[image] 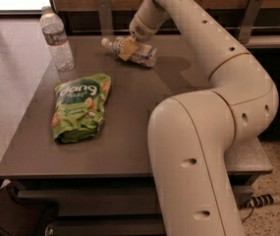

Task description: Knock blue plastic bottle over

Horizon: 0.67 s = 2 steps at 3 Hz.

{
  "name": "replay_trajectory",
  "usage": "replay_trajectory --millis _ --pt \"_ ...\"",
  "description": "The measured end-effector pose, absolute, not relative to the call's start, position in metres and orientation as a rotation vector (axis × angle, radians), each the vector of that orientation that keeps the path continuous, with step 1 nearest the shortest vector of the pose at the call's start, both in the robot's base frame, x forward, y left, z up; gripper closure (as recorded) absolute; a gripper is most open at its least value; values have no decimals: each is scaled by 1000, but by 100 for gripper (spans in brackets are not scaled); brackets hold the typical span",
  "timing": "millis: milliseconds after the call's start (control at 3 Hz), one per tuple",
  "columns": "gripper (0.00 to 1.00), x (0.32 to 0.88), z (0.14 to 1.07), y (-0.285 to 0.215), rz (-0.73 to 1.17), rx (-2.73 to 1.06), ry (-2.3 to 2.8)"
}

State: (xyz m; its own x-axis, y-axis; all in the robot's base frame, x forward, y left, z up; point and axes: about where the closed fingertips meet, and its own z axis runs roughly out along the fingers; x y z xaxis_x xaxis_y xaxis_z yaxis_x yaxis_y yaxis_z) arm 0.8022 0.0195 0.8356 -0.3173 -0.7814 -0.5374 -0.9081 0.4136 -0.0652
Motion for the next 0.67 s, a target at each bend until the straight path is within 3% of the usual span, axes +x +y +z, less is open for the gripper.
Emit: replay_trajectory --millis 667 --pt "29 802 834 20 342 -1434 2181"
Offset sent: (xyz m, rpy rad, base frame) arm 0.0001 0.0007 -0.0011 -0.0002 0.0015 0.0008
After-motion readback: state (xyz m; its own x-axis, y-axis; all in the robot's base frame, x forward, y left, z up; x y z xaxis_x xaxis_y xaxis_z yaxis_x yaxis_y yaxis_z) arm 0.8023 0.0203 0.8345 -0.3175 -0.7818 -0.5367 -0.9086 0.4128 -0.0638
